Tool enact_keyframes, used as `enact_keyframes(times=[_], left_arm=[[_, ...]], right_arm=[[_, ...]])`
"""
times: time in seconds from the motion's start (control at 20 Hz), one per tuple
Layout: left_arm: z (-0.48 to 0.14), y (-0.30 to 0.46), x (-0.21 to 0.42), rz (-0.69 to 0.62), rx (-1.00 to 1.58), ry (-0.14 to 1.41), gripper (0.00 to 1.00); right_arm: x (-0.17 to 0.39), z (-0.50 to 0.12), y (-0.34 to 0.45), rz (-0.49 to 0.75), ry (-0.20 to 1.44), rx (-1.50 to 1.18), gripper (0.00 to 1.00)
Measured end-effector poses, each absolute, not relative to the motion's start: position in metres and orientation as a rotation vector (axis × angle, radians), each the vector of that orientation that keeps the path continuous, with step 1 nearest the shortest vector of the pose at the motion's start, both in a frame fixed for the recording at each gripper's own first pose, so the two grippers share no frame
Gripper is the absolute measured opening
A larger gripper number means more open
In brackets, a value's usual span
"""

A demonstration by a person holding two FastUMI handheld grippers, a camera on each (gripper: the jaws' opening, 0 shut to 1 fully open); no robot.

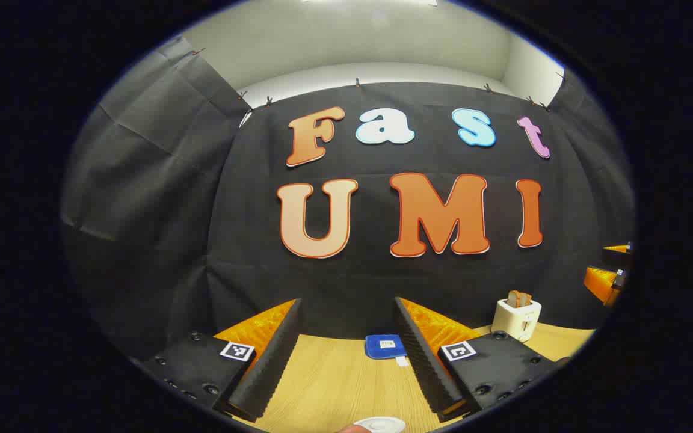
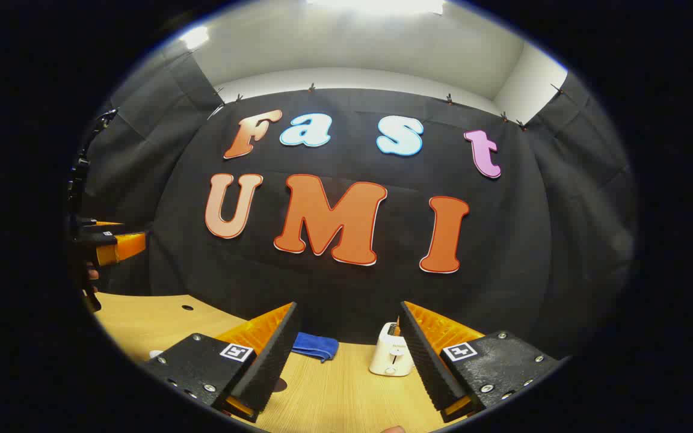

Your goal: Open the teacup lid with one hand, grasp the water bottle and pour water into the teacup with the other hand; after pouring, place the water bottle on the coaster and then close the teacup lid.

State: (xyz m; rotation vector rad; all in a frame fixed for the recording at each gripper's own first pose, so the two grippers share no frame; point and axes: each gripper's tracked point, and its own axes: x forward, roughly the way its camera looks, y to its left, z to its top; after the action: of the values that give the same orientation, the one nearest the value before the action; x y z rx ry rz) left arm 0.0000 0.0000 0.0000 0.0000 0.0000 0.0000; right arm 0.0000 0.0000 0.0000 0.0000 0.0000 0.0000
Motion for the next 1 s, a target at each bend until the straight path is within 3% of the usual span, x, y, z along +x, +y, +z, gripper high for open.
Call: enact_keyframes(times=[1.0], left_arm=[[-0.036, -0.001, 0.005, 0.016, -0.023, 0.065, 0.96]], right_arm=[[0.0, -0.022, 0.02, 0.075, 0.032, 0.087, 0.99]])
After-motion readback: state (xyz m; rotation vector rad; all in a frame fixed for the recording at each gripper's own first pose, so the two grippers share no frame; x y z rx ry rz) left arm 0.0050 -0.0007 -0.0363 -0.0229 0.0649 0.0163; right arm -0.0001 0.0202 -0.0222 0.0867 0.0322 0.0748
